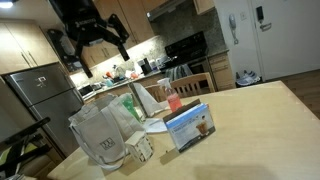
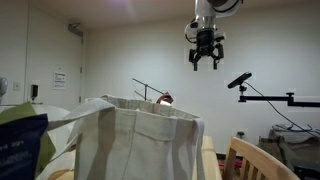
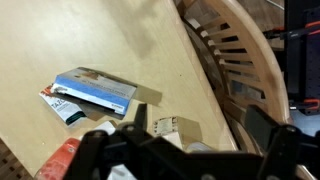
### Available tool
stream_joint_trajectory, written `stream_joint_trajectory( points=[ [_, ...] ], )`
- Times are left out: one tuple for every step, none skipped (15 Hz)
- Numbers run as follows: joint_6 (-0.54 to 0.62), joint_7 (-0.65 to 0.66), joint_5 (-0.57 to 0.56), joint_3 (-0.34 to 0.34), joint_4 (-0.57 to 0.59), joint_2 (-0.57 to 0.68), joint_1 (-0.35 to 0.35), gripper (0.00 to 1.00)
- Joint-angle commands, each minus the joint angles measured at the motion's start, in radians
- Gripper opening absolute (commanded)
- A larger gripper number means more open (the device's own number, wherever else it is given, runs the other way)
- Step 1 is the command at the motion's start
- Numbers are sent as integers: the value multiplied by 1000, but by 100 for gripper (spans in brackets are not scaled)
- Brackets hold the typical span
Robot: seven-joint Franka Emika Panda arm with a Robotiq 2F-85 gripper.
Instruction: Pick up the three objects from the table, put them in the carrier bag and move the bag to the center of the table
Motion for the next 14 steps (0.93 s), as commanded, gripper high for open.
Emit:
stream_joint_trajectory(
  points=[
    [-6,-45,45,10,66,105,-9,100],
    [-9,-30,29,19,78,131,-10,100],
    [-16,-26,19,29,93,160,-10,100],
    [-22,-20,11,40,108,190,-10,100],
    [-24,-5,-4,51,121,218,-9,100],
    [-24,-9,-14,63,135,247,-8,100],
    [-31,-4,-24,74,150,273,-7,100],
    [-32,1,-41,87,163,300,-5,100],
    [-33,2,-52,98,177,325,-4,100],
    [-34,8,-74,111,189,350,1,100],
    [-31,12,-103,122,201,373,6,100],
    [-56,-25,-99,137,212,385,5,100],
    [-10,-9,-78,135,158,348,-13,100],
    [-10,-8,-80,143,163,363,-12,100]
  ],
)
